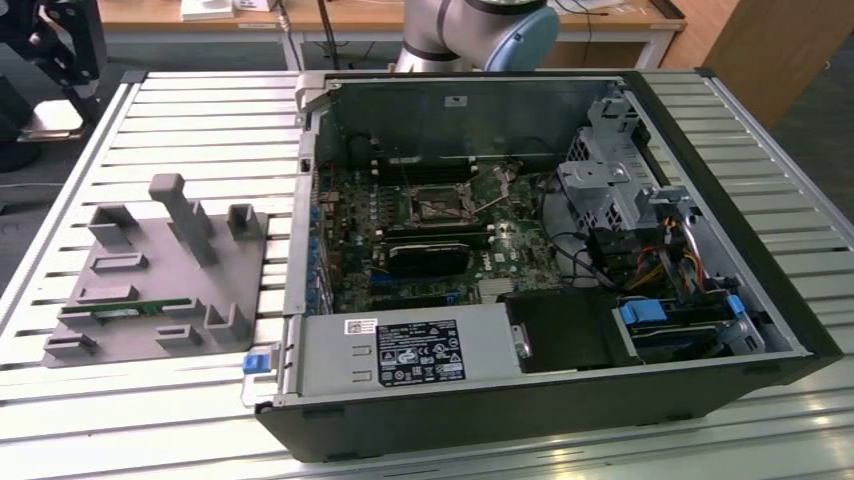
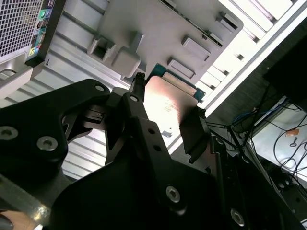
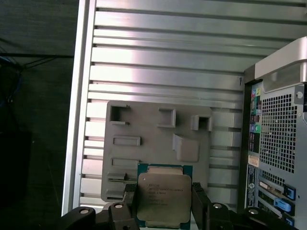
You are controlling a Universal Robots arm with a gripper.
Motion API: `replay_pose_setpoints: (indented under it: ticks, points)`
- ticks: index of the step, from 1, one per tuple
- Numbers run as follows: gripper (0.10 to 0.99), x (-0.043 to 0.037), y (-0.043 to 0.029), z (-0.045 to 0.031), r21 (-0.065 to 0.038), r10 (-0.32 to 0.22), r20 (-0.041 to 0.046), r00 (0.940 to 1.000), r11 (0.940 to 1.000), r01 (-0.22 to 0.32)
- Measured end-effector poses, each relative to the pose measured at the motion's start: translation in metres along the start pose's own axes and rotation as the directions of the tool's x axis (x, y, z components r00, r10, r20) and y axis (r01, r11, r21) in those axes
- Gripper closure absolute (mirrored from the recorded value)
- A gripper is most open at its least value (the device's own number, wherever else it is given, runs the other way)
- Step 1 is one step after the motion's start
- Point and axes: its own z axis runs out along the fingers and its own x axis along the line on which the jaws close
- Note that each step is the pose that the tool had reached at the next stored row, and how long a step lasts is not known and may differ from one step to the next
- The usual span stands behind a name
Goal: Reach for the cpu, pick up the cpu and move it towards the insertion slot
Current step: 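Pick up the cpu and move it towards the insertion slot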
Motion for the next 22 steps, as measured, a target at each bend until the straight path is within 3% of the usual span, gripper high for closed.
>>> replay_pose_setpoints:
  ticks: [22]
  points:
    - [0.545, -0.0301, -0.0007, -0.0003, 0.0, 0.0, -0.0001, 1.0, 1.0, 0.0]
